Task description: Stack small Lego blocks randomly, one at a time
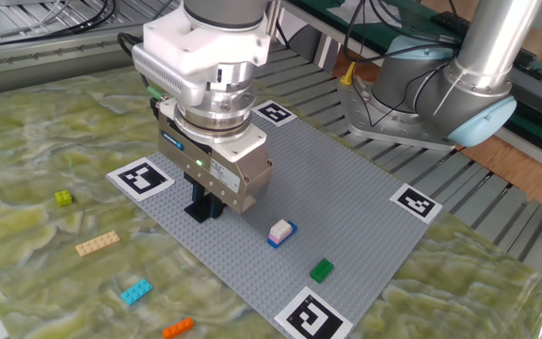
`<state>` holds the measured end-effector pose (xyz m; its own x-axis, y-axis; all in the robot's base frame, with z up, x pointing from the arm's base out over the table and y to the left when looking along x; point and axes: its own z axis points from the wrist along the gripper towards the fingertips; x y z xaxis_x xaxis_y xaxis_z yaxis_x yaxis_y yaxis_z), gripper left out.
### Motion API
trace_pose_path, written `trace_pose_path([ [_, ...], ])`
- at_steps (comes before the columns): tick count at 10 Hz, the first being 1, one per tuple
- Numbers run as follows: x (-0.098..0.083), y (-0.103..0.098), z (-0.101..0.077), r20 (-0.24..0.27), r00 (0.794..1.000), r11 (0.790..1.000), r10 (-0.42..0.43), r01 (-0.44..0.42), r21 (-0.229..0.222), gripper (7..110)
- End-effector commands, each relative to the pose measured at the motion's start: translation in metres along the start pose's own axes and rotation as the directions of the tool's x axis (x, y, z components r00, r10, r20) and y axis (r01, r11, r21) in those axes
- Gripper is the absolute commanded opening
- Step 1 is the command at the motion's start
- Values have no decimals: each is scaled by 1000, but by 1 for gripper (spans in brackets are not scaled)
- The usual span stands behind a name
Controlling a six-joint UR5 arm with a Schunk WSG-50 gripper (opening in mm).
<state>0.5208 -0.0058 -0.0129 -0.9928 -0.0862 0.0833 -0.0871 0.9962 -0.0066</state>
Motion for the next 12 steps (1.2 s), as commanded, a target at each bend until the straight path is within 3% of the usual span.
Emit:
trace_pose_path([
  [1, 0, 1, -2, -2, 1000, 1000, 2, -2, -15, 22],
  [12, -2, 2, -2, -1, 1000, 1000, -5, 5, -26, 22],
])
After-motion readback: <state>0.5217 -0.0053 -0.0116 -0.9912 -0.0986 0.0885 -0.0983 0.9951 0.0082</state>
